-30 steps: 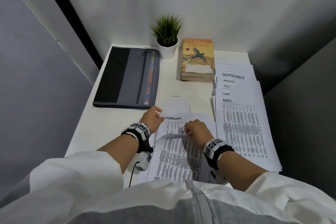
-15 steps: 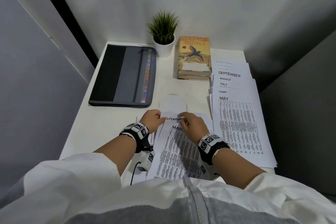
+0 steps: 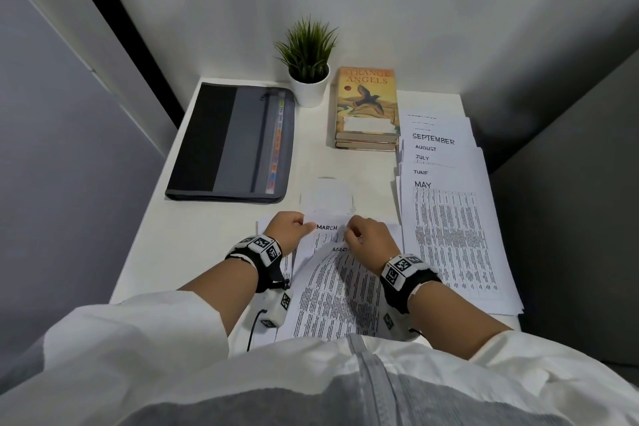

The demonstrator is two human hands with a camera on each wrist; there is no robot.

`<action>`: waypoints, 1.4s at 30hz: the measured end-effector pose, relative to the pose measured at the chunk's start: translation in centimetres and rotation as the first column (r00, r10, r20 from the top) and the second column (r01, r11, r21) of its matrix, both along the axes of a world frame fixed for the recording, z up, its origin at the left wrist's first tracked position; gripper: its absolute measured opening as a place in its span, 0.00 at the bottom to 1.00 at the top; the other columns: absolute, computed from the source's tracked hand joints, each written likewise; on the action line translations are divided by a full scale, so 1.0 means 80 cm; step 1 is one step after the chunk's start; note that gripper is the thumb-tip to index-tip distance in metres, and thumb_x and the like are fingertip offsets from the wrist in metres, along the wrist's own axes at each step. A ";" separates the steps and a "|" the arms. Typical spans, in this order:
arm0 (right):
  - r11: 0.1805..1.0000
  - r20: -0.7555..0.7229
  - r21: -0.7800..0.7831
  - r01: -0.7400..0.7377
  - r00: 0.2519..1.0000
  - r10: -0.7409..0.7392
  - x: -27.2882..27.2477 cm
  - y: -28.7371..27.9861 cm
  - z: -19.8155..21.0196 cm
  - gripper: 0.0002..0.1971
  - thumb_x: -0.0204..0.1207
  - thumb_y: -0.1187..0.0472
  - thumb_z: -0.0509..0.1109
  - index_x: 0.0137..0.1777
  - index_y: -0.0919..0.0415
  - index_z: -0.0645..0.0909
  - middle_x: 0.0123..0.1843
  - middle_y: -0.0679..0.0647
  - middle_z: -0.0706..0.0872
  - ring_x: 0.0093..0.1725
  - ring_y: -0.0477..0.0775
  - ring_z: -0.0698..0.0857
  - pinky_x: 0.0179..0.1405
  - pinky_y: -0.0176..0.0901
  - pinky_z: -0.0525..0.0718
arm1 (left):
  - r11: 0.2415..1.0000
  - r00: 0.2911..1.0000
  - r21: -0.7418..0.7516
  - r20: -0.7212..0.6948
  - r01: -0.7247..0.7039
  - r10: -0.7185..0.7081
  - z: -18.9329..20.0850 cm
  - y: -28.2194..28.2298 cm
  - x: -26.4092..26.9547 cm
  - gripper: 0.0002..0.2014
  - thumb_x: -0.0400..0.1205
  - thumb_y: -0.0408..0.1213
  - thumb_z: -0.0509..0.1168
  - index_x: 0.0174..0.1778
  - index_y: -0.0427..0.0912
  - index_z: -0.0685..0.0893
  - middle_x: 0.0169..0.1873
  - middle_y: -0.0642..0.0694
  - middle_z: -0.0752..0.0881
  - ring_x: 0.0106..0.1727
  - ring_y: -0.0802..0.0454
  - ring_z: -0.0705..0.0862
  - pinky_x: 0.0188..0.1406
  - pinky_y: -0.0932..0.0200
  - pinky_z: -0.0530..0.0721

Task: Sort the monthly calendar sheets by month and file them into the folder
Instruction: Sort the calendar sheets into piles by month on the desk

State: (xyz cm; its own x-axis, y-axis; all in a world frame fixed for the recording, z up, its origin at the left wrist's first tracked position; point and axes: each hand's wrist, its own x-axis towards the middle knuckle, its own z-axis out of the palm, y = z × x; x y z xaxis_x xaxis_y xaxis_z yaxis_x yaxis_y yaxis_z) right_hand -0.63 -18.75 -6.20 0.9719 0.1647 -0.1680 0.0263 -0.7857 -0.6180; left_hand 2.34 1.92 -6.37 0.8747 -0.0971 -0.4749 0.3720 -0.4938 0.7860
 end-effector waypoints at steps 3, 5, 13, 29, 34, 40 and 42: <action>0.999 0.020 0.051 0.011 1.000 -0.012 -0.003 0.002 0.002 0.07 0.79 0.55 0.65 0.55 0.52 0.79 0.31 0.43 0.82 0.32 0.46 0.81 0.37 0.42 0.80 | 0.999 1.000 -0.038 -0.002 0.006 -0.006 -0.004 -0.004 -0.003 0.23 0.78 0.39 0.73 0.24 0.45 0.66 0.21 0.50 0.64 0.25 0.50 0.63 0.28 0.59 0.63; 1.000 0.037 0.030 -0.004 0.999 0.003 -0.004 0.003 0.004 0.10 0.78 0.55 0.68 0.59 0.52 0.80 0.37 0.44 0.82 0.36 0.46 0.81 0.42 0.43 0.81 | 0.999 1.000 -0.049 0.006 -0.006 0.006 -0.006 -0.005 -0.005 0.25 0.76 0.39 0.75 0.21 0.49 0.66 0.18 0.55 0.64 0.22 0.54 0.62 0.26 0.60 0.60; 0.999 0.102 -0.001 -0.048 0.994 0.048 -0.006 0.001 0.003 0.05 0.75 0.56 0.69 0.42 0.57 0.82 0.45 0.50 0.80 0.48 0.50 0.75 0.48 0.45 0.75 | 0.999 0.999 -0.033 0.032 -0.030 0.031 -0.003 -0.007 -0.007 0.24 0.78 0.47 0.73 0.23 0.48 0.66 0.19 0.55 0.63 0.22 0.55 0.62 0.23 0.61 0.60; 1.000 0.054 0.018 0.016 0.998 -0.017 -0.009 0.006 0.006 0.17 0.81 0.53 0.64 0.39 0.63 0.85 0.41 0.55 0.79 0.44 0.52 0.75 0.45 0.46 0.74 | 0.997 0.998 -0.047 0.025 -0.064 0.065 0.001 -0.007 -0.008 0.24 0.79 0.42 0.72 0.20 0.47 0.68 0.17 0.55 0.64 0.21 0.54 0.62 0.23 0.62 0.61; 0.996 -0.020 0.034 0.085 0.996 -0.084 -0.008 0.002 0.010 0.08 0.80 0.54 0.64 0.44 0.57 0.79 0.30 0.49 0.80 0.32 0.50 0.80 0.35 0.44 0.78 | 1.000 1.000 -0.015 -0.002 -0.002 0.002 0.005 -0.007 -0.007 0.23 0.79 0.41 0.72 0.23 0.46 0.67 0.19 0.50 0.66 0.24 0.51 0.66 0.27 0.61 0.66; 0.987 0.099 -0.157 -0.039 0.994 0.055 -0.008 0.000 0.007 0.11 0.72 0.55 0.73 0.52 0.57 0.85 0.48 0.56 0.75 0.51 0.56 0.73 0.48 0.48 0.75 | 0.987 0.994 -0.163 -0.106 -0.019 0.002 0.011 -0.015 -0.007 0.14 0.76 0.47 0.74 0.29 0.42 0.86 0.33 0.47 0.85 0.38 0.48 0.81 0.42 0.60 0.80; 0.964 0.108 -0.235 -0.126 0.982 0.155 -0.009 0.000 0.010 0.11 0.65 0.55 0.78 0.44 0.58 0.83 0.50 0.55 0.76 0.51 0.57 0.74 0.46 0.48 0.75 | 0.997 0.998 -0.053 0.026 -0.061 0.062 0.009 -0.019 0.001 0.14 0.78 0.51 0.71 0.35 0.44 0.88 0.39 0.46 0.86 0.40 0.49 0.81 0.45 0.57 0.79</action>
State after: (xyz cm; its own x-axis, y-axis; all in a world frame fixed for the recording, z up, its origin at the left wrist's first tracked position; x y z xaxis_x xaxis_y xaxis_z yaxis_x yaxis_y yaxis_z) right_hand -1.36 -18.74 -5.39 0.9573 0.2727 -0.0962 0.2116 -0.8874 -0.4095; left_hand 2.40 0.44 -5.66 0.8922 -0.0667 -0.4466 0.3785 -0.4289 0.8202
